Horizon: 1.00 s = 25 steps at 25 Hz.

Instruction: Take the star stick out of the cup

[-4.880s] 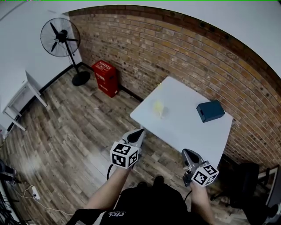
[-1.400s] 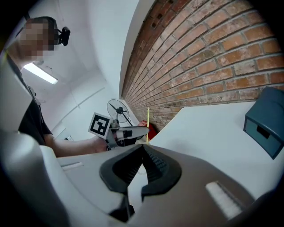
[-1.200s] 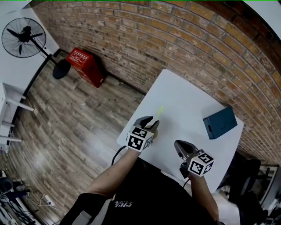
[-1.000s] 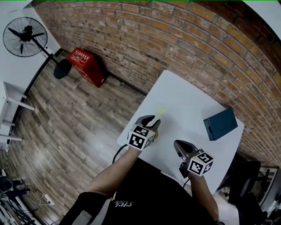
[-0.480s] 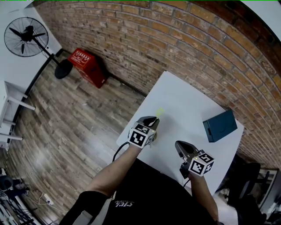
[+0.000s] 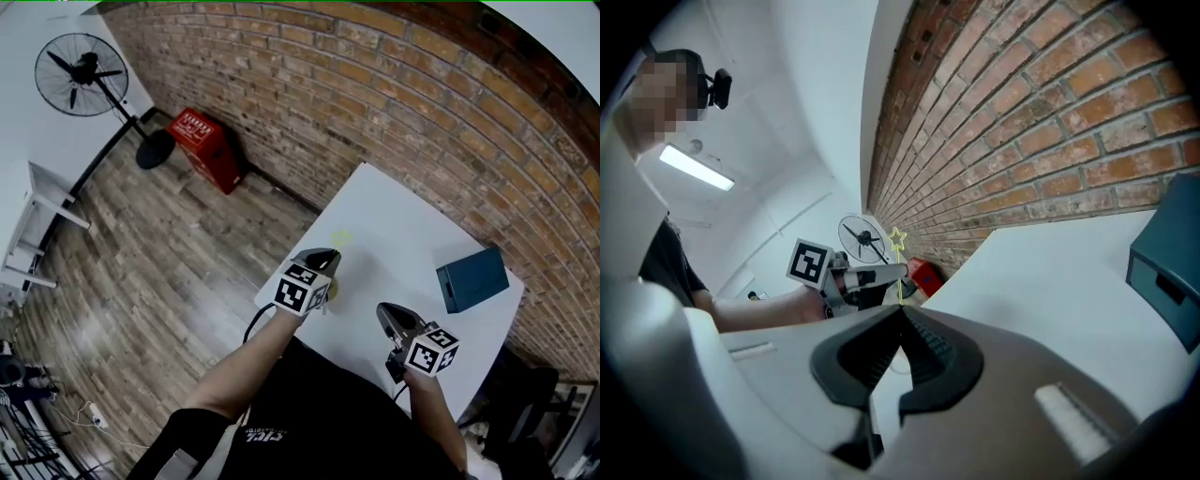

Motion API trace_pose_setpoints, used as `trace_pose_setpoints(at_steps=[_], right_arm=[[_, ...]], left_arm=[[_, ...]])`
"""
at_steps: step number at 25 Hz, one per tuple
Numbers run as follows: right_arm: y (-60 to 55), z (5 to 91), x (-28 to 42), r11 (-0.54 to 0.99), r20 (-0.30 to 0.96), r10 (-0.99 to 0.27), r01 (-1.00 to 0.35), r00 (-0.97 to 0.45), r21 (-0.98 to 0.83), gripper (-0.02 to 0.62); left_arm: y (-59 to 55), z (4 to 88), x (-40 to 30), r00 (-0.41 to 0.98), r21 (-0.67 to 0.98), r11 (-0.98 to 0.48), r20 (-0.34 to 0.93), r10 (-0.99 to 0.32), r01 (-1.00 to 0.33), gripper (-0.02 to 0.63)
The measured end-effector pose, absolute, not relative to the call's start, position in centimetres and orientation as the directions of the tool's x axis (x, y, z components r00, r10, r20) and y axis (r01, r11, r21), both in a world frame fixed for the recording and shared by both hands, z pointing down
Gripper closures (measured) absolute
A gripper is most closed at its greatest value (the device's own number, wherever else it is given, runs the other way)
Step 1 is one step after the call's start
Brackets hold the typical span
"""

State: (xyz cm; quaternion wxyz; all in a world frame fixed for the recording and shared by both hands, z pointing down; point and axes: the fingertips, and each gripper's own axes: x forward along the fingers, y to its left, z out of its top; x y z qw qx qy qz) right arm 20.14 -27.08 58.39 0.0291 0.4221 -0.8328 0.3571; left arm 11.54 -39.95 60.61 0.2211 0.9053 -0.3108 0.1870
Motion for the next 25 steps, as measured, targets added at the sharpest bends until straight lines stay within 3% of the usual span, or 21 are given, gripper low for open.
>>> trace_pose_setpoints(at_steps=[14, 25], right_arm=[[-26.0, 55.4, 20.1, 0.542, 0.259, -0.603, -0.625, -0.755, -0.562, 0.595], [-25.6, 54.2, 20.5, 0.489, 0.252, -0.682, -0.684, -0.687, -0.541, 0.595]], left_arm=[[-38.0, 48.5, 7.3, 0.635, 0.195, -0.607, 0.315, -0.705, -0.770, 0.586], [-35.6, 42.4, -1.5, 0.581, 0.205, -0.546, 0.207, -0.787, -0.812, 0.586]])
